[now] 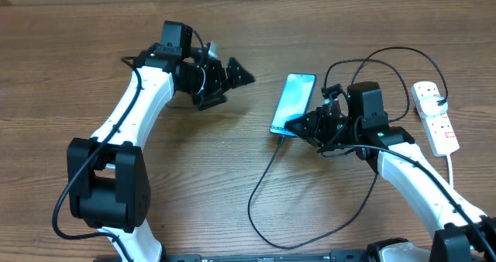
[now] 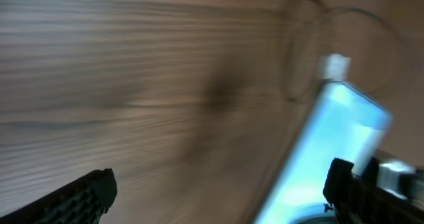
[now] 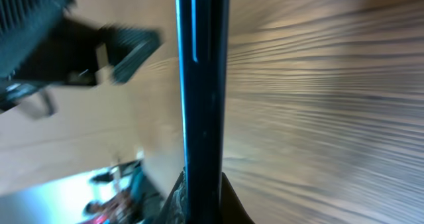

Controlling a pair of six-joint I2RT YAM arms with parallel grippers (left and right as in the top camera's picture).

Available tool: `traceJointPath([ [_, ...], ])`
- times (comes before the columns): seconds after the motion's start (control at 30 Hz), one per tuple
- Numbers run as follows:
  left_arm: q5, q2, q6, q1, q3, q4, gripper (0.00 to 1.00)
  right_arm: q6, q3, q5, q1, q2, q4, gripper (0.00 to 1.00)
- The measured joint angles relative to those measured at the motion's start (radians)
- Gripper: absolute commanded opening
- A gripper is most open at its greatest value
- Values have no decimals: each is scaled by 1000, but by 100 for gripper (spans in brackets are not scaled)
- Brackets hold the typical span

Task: Plug charger to phone and switch on socket
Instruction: 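Open the left gripper, lay the phone on the table, withdraw left arm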

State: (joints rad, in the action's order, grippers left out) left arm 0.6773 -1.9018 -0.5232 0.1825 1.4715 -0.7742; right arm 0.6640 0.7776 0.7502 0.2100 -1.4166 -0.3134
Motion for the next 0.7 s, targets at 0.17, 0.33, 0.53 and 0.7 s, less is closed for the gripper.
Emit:
traceJointPath([
  [0.17,-242,0,37,1,0,-45,100,-29,0,-105,0,-42,0,4],
  [0.33,-381,0,56,1,0,-68,100,-38,0,-146,3,-139,35,4],
  [0.53,-441,0,57,1,0,-68,100,-40,0,-170,41,-246,113,4],
  [0.7,-456,0,60,1,0,-68,100,-41,0,-190,69,-288,138,4],
])
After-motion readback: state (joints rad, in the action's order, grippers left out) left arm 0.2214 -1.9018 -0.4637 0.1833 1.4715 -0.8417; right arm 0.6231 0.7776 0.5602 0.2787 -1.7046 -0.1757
